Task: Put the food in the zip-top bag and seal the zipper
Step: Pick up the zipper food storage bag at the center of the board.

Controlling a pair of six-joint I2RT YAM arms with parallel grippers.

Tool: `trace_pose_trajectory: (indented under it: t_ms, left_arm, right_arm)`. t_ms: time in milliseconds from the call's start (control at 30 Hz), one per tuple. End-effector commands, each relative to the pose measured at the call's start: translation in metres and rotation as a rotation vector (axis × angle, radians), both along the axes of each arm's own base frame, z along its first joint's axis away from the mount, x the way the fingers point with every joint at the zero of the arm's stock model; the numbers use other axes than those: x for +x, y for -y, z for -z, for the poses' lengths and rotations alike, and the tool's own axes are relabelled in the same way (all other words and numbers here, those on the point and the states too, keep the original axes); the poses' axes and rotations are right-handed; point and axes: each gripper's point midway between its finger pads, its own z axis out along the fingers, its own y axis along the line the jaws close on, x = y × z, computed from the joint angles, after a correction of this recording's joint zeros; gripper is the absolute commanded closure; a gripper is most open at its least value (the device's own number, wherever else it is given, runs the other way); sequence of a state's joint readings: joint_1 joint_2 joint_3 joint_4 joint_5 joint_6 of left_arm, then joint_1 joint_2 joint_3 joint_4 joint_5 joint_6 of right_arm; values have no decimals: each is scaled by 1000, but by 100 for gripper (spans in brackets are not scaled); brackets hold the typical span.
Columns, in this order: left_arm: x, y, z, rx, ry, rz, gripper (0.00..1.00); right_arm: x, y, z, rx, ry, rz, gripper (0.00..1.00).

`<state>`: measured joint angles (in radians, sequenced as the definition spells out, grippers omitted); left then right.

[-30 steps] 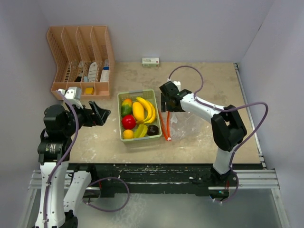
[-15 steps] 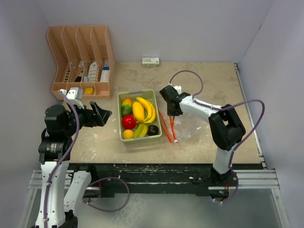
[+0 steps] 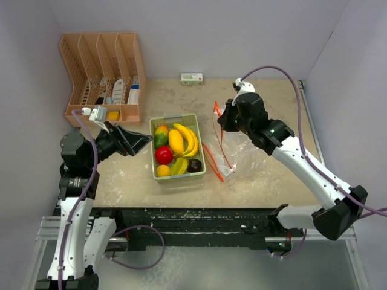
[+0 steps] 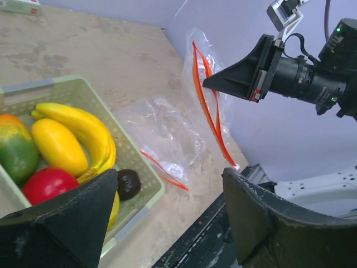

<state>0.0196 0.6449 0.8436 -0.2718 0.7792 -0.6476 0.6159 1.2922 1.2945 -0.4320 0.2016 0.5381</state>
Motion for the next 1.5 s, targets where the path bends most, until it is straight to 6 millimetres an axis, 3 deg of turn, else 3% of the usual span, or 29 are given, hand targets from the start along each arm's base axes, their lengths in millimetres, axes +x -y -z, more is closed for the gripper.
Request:
trace_pose_trajectory:
  t_ms: [0,133,367,667,833,967,1300,1467]
  left_arm:
    - [4,11,-33,-150,67,58,22]
    - [15,21,-36,-145,72,36,25]
    - [34,79,-11,-67,5,95,20]
    - [59,124,12,-20,0,30,14]
    - [67,135,2,-85,31,0,15]
    - [73,142,-1,-86,32,-22,22]
    - [75,148,7,-78,38,-31,56]
    - [74,144,6,-84,46,-42,56]
  right_arm:
    - [-1,-37,-18,85,18,-131,100]
    - [8,-57,-36,124,54,-156,100]
    - [16,-82,-64,197,94,-197,100]
    - [10,-101,-74,258,92,-262,100]
    - [1,-104,-75,270,85,-285,100]
    - [-5,-104,-77,279,84,-297,100]
    - [-15,-94,-83,278,89,-287,100]
    - [-18,-92,-82,276,80,-291,100]
